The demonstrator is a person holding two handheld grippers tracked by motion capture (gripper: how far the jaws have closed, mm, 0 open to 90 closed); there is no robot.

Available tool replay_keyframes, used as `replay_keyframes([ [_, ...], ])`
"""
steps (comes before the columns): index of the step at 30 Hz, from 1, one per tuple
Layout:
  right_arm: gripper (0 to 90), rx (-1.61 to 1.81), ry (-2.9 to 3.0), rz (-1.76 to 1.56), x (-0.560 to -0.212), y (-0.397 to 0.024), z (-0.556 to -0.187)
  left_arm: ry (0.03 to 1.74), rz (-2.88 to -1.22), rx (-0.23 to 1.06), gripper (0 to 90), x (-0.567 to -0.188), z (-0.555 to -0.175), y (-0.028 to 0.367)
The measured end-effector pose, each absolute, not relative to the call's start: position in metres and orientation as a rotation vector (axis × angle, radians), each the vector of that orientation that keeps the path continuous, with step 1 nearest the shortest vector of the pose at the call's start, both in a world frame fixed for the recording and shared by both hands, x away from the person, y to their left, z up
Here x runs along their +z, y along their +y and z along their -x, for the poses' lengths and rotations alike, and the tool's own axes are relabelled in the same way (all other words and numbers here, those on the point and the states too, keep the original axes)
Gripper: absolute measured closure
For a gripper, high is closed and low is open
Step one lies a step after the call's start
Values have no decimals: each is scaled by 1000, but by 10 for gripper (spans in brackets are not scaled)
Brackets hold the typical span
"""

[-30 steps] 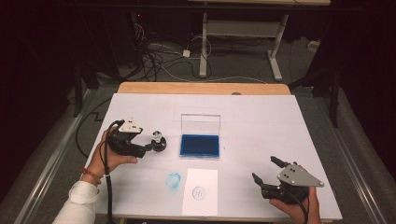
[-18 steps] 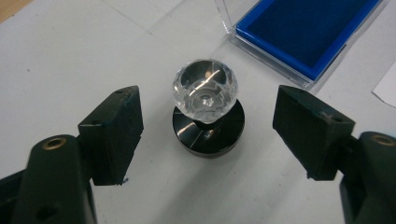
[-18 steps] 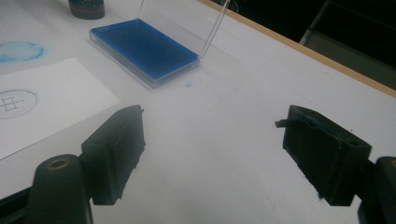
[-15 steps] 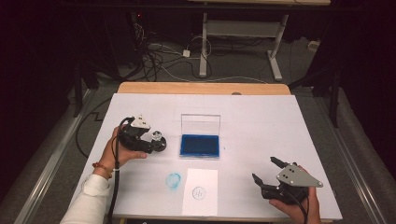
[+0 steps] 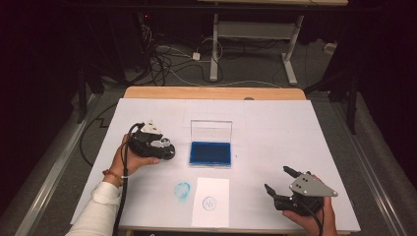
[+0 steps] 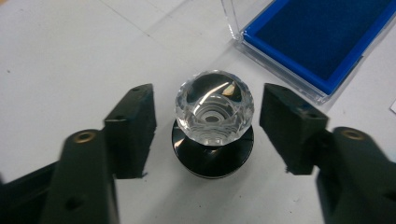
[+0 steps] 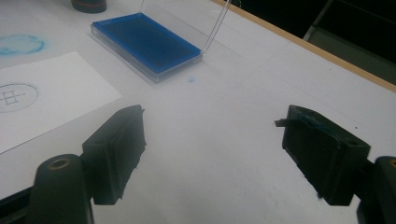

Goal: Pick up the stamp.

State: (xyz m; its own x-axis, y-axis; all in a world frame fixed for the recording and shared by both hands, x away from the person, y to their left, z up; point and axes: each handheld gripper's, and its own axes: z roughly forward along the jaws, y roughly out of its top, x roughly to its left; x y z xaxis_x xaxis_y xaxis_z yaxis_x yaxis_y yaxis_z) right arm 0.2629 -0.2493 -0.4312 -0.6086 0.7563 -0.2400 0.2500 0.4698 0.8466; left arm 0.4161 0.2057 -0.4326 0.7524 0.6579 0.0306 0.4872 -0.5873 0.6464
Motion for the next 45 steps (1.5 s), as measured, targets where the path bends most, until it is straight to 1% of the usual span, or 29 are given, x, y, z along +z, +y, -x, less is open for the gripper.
replay_keyframes([
  [2, 217, 1072, 2114, -832, -432, -249, -263, 866, -2329, 356, 383, -434, -417, 206],
  [3, 218, 1065, 2118, -831, -432, -249, -263, 863, -2326, 346, 417, -434, -417, 206],
  [8, 219, 1067, 2123, -833, -433, -249, -264, 853, -2297, 348, 418, -433, -417, 207],
  [9, 220, 1061, 2128, -826, -433, -248, -264, 851, -2302, 345, 438, -433, -417, 207],
  [11, 219, 1061, 2129, -827, -434, -247, -264, 853, -2300, 343, 450, -433, -417, 207],
  [16, 221, 1061, 2130, -825, -434, -248, -264, 855, -2279, 328, 462, -434, -418, 208],
  [17, 224, 1053, 2135, -827, -434, -248, -265, 847, -2289, 325, 494, -434, -417, 207],
  [19, 224, 1051, 2135, -832, -435, -247, -264, 849, -2302, 336, 492, -435, -417, 205],
  [23, 225, 1047, 2134, -833, -435, -248, -265, 855, -2305, 331, 521, -436, -418, 206],
  [34, 226, 1044, 2130, -836, -435, -249, -265, 832, -2319, 366, 544, -435, -417, 204],
  [38, 226, 1033, 2132, -828, -435, -249, -265, 829, -2306, 393, 546, -437, -414, 202],
  [45, 226, 1032, 2129, -828, -434, -249, -264, 822, -2289, 398, 547, -436, -408, 201],
])
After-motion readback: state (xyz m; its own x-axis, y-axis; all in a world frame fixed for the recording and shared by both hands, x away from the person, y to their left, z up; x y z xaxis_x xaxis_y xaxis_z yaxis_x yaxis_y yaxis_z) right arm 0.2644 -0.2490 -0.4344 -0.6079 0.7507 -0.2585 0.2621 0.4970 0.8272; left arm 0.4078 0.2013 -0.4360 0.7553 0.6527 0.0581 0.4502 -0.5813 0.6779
